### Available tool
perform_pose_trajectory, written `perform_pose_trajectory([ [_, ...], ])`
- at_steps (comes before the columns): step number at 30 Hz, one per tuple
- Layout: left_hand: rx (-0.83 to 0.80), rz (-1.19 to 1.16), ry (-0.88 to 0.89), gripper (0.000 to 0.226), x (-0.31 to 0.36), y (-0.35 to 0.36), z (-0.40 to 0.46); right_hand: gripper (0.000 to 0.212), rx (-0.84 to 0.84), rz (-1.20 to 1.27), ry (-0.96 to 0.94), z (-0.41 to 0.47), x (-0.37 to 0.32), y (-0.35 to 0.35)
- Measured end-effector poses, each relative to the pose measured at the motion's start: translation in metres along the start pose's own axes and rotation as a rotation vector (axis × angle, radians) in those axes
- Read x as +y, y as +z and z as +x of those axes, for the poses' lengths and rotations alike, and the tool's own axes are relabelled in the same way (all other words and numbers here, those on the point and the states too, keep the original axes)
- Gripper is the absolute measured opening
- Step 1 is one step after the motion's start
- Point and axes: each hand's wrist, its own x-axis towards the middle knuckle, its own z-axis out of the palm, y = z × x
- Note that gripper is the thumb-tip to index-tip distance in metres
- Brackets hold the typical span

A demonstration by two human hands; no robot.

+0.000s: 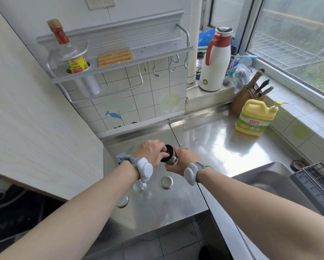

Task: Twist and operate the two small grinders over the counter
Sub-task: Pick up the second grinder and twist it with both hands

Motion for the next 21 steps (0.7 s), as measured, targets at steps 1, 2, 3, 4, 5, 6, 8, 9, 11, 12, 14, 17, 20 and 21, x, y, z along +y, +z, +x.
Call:
perform_pose_trajectory([
  [1, 0.003, 0.017, -0.016, 0.02, -0.0002, 0.0003, 0.0015, 0.027, -0.001, -0.014, -0.002, -0.0001, -0.0009, 0.0003],
  [2, 0.004, 0.026, -0.024, 0.022, 0.0, 0.0004, 0.0026, 0.026, 0.002, -0.025, -0.005, -0.0003, -0.0013, 0.0006],
  [3, 0.006, 0.024, -0.019, 0.023, -0.0005, -0.0001, 0.0027, 0.026, 0.007, -0.028, -0.009, -0.0005, -0.002, 0.0008],
  [4, 0.005, 0.011, 0.0, 0.021, -0.0011, -0.0005, 0.0026, 0.027, 0.013, -0.02, -0.011, -0.0005, -0.0014, 0.001],
  [5, 0.004, -0.012, 0.032, 0.019, -0.0019, -0.0003, 0.0021, 0.028, 0.022, -0.008, -0.014, -0.0007, -0.0002, 0.001],
  [6, 0.0, -0.037, 0.066, 0.018, -0.0028, -0.0012, 0.0008, 0.029, 0.031, 0.004, -0.015, 0.0, 0.0012, 0.0016],
  [8, -0.012, -0.075, 0.115, 0.019, -0.0048, -0.0015, -0.002, 0.03, 0.035, 0.018, -0.018, 0.0008, 0.0032, 0.0017],
  [9, -0.012, -0.083, 0.123, 0.02, -0.0055, -0.0012, -0.0028, 0.031, 0.035, 0.019, -0.019, 0.001, 0.0036, 0.0015],
  [11, -0.003, -0.066, 0.1, 0.019, -0.0049, -0.0008, -0.0032, 0.031, 0.034, 0.01, -0.015, 0.0013, 0.0031, 0.0008],
  [12, -0.007, -0.047, 0.075, 0.017, -0.0035, -0.0015, -0.003, 0.031, 0.031, 0.004, -0.012, 0.0016, 0.0029, 0.0009],
  [14, -0.031, 0.005, 0.019, 0.016, -0.0007, -0.0033, -0.0008, 0.03, 0.02, -0.001, -0.015, 0.002, 0.0018, 0.0014],
  [17, -0.066, 0.071, -0.046, 0.021, 0.0026, -0.0062, 0.0034, 0.029, 0.0, -0.025, -0.017, 0.0035, -0.0002, 0.0014],
  [20, -0.077, 0.064, -0.036, 0.021, 0.0014, -0.0074, 0.0044, 0.028, 0.0, -0.023, -0.017, 0.0047, -0.0001, 0.0016],
  [21, -0.073, 0.04, -0.011, 0.021, -0.0002, -0.0068, 0.0034, 0.028, 0.008, -0.014, -0.022, 0.0045, 0.001, 0.0024],
])
